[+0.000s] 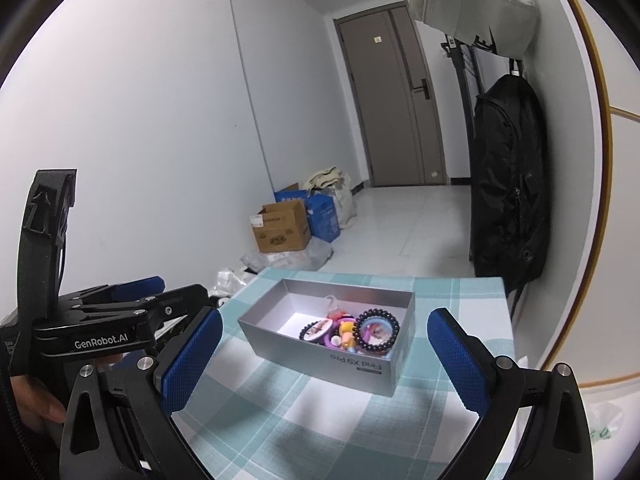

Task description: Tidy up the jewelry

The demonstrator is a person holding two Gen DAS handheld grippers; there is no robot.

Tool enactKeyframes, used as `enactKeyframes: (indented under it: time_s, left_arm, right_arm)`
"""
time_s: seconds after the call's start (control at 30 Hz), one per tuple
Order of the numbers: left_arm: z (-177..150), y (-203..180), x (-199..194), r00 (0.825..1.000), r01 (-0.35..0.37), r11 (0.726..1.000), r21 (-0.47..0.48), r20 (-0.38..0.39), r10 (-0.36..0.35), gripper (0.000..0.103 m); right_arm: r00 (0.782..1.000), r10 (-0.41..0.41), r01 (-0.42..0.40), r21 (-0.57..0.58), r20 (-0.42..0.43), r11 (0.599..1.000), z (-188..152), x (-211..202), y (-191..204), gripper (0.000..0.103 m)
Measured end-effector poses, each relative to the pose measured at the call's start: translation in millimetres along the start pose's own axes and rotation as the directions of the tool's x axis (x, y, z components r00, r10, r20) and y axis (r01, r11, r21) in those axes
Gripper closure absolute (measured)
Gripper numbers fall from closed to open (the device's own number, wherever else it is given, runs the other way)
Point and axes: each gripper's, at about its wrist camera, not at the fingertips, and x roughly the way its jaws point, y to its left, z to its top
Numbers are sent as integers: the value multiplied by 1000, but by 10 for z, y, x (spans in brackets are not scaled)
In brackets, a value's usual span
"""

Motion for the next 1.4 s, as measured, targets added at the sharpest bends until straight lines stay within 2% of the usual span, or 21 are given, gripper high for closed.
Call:
enactKeyframes:
  time_s: [1.4]
  left_arm:
    - [-10,-40,7,998,61,998,15,-13,-60,21]
  right_arm:
    - [1000,-12,13,48,-28,999,20,45,-85,0]
